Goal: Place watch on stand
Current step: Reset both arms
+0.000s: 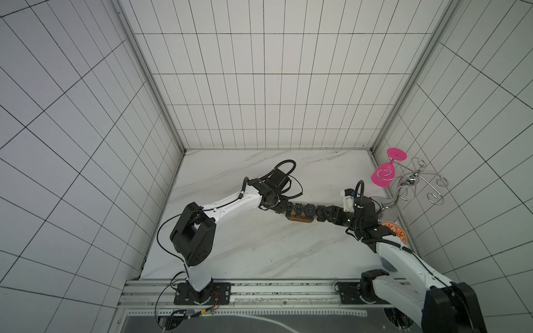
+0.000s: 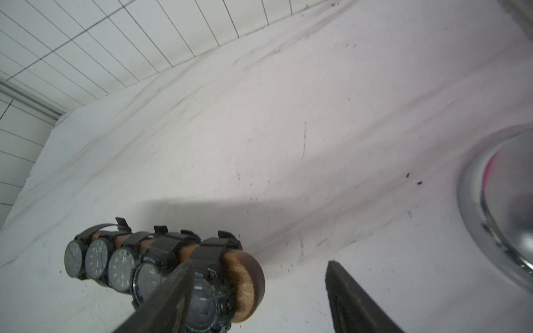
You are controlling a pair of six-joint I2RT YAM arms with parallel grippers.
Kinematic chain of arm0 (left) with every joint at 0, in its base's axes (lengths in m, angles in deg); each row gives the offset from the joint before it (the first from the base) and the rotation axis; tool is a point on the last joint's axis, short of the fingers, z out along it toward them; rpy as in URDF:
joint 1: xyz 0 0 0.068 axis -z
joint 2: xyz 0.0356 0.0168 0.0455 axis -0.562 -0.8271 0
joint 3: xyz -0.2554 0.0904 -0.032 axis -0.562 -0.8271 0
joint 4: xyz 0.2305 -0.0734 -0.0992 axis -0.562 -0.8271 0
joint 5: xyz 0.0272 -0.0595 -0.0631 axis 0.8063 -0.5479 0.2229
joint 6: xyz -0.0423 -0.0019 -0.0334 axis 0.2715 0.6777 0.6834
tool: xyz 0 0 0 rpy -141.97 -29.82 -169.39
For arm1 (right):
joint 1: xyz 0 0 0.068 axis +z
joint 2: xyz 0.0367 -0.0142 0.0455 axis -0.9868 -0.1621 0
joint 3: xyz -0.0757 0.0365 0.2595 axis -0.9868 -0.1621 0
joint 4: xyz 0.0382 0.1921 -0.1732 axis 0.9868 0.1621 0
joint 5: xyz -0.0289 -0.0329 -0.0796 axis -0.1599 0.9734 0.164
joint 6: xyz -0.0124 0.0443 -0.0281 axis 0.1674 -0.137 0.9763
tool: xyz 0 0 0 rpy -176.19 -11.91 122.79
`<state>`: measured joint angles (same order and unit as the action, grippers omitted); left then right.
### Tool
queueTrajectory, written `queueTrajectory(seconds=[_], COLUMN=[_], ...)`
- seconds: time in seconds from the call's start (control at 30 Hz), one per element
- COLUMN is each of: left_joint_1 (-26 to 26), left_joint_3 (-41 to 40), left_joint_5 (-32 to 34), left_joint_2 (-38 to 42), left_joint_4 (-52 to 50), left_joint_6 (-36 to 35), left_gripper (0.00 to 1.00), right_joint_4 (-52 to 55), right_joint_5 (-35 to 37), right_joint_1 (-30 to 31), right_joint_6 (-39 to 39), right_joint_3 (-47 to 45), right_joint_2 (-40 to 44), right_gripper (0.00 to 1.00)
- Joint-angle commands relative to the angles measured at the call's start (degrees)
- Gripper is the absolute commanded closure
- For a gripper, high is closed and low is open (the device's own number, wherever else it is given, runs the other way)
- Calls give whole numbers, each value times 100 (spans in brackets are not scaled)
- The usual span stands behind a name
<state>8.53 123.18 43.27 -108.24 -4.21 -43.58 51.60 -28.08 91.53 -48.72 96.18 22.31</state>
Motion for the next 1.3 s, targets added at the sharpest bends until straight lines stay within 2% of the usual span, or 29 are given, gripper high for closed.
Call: queueTrajectory(seconds=[0.0,0.2,0.4,0.57,0.67,0.7,0.73,0.87,0.97,1.03,1.13,1.23,1.27], left_joint_1=[21,16,-243,-768,-1034,-1137,-1257,-1793,-2070,-2243,-2420,-2651,-2805], left_joint_3=[139,90,-197,-726,-1280,-1520,-1775,-2737,-3726,-4243,-4754,-4958,-4998], left_joint_5=[129,415,1018,1851,2598,2873,3156,3630,4034,4011,3959,3801,3568], left_joint_2=[9,204,1018,2051,2712,2918,3091,3548,3707,3626,3318,2968,2852], left_joint_4=[81,24,121,613,1231,1483,1751,2779,4115,4946,5919,6373,6446], left_joint_6=[1,10,110,94,-30,-59,-53,-117,-415,-735,-1173,-1320,-1279], left_gripper=[49,47,42,36,26,4,3,3,3,2,3,2,2], right_joint_4=[110,363,953,1225,1123,1003,891,256,-438,-1144,-1959,-2785,-3096], right_joint_5=[109,347,768,1495,2047,2219,2344,3033,3602,3908,4247,4504,4536], right_joint_1=[-32,-37,-36,-39,-48,-48,-48,-48,-52,-61,-124,-203,-243], right_joint_6=[58,101,240,436,382,366,366,521,912,1341,1693,1840,1881], right_joint_3=[-138,-9,476,1063,1354,1403,1428,1334,1001,584,44,-392,-506], right_joint_2=[114,319,762,881,838,818,795,664,617,601,451,45,-162], right_gripper=[35,34,32,31,27,26,25,16,9,4,2,0,0])
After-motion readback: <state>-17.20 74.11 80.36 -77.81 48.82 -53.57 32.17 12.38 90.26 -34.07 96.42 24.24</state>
